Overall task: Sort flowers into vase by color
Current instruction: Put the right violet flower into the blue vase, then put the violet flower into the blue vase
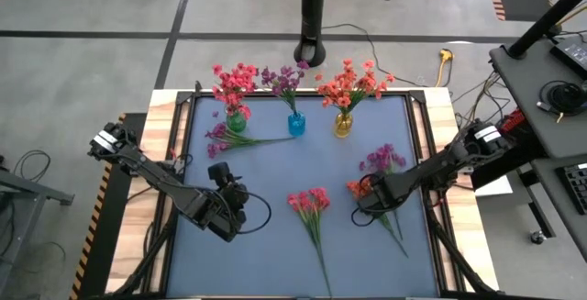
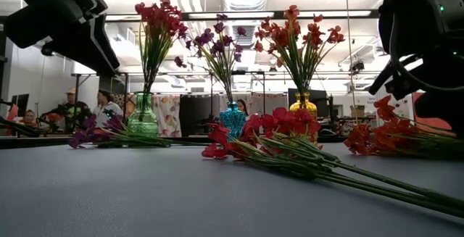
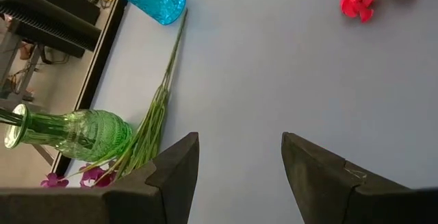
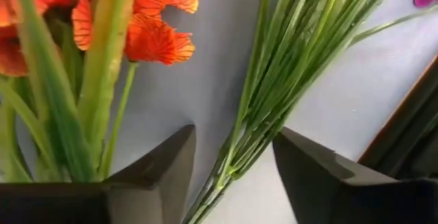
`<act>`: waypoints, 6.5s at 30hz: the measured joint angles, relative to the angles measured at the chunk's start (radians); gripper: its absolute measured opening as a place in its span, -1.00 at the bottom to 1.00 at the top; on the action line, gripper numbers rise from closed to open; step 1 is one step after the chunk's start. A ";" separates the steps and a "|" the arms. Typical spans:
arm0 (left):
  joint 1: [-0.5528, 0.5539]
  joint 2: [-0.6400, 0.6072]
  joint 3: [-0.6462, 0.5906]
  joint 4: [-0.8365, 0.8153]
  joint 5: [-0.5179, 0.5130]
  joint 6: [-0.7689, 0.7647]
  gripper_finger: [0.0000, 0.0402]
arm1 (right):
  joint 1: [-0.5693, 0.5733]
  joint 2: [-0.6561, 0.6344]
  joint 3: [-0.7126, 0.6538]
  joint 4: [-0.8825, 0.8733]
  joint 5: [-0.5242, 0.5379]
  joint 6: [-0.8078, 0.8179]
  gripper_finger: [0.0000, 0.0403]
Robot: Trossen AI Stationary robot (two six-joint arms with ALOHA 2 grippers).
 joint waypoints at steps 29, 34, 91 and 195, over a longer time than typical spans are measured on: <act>0.001 0.000 -0.001 0.035 -0.054 0.000 -0.04 | 0.002 -0.243 0.254 -0.298 0.316 -0.030 -0.91; 0.001 0.000 -0.001 0.066 -0.054 -0.001 -0.04 | 0.002 -0.290 0.332 -0.100 0.482 -0.281 -0.91; -0.370 0.060 -0.001 0.088 0.203 -0.789 -0.04 | -0.589 0.148 0.168 1.987 0.400 -1.581 -0.91; -0.374 0.074 -0.001 0.064 0.212 -0.869 -0.04 | -0.604 0.138 0.170 1.701 0.394 -1.464 0.23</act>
